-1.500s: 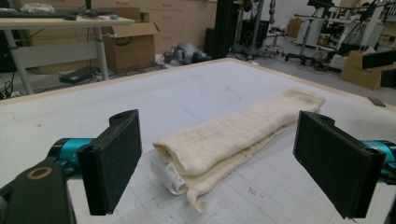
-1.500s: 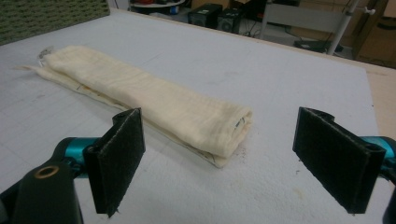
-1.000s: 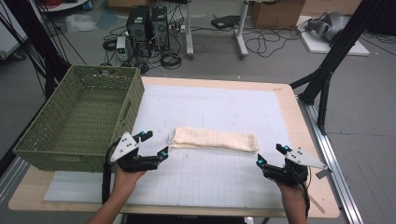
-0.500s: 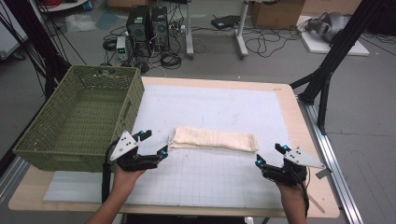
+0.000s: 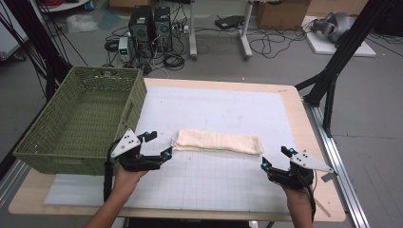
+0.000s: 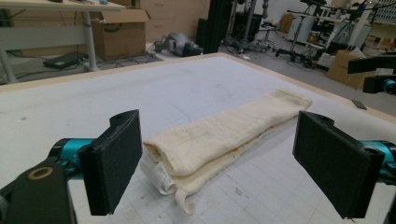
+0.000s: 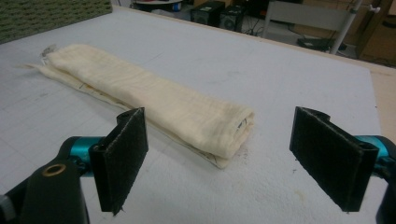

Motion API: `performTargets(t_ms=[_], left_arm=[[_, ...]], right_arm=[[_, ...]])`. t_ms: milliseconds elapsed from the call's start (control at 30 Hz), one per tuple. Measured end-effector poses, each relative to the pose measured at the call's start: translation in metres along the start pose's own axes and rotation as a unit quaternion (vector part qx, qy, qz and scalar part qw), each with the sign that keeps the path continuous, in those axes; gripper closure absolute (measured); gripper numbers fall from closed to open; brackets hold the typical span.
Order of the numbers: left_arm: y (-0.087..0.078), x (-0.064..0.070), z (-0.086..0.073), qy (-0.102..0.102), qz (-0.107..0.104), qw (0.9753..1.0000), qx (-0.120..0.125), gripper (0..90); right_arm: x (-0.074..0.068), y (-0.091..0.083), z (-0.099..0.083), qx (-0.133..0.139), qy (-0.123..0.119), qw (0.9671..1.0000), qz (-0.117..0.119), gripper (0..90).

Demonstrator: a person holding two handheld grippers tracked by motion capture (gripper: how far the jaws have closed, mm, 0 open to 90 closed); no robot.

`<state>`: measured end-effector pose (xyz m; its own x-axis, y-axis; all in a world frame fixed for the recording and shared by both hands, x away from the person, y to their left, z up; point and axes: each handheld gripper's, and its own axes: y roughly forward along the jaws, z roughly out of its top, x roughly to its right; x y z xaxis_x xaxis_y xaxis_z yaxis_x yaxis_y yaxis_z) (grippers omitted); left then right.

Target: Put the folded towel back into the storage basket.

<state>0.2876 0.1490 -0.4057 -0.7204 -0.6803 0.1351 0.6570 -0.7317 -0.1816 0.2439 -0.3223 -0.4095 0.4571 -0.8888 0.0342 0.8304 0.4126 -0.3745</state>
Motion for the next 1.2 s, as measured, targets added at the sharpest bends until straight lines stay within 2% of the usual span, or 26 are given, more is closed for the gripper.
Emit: performTargets(t_ms=[267, 700, 800, 967, 1067, 1200], left_arm=[[0.000, -0.002, 0.003, -0.011, -0.007, 0.9999, -0.003, 16.2], [0.012, -0.007, 0.022, -0.022, -0.022, 0.9995, -0.009, 16.2], [0.021, -0.009, 0.028, -0.023, -0.029, 0.9990, -0.023, 16.2], [0.029, -0.008, 0.032, -0.021, -0.033, 0.9987, -0.034, 16.4], [0.037, -0.008, 0.032, -0.021, -0.033, 0.9980, -0.049, 16.5], [0.049, -0.010, 0.030, -0.033, -0.036, 0.9963, -0.070, 17.1]], right_arm=[[-0.001, 0.000, 0.000, 0.000, -0.001, 1.0000, 0.001, 17.9], [-0.001, 0.001, 0.001, 0.001, -0.001, 1.0000, 0.003, 17.9], [0.000, 0.001, 0.001, 0.000, 0.000, 1.0000, 0.003, 17.9], [0.000, 0.001, 0.001, 0.001, 0.002, 1.0000, 0.002, 17.9], [0.000, 0.001, 0.000, -0.001, 0.002, 1.0000, 0.003, 17.9], [0.000, 0.001, 0.001, -0.001, 0.001, 1.0000, 0.004, 17.9]])
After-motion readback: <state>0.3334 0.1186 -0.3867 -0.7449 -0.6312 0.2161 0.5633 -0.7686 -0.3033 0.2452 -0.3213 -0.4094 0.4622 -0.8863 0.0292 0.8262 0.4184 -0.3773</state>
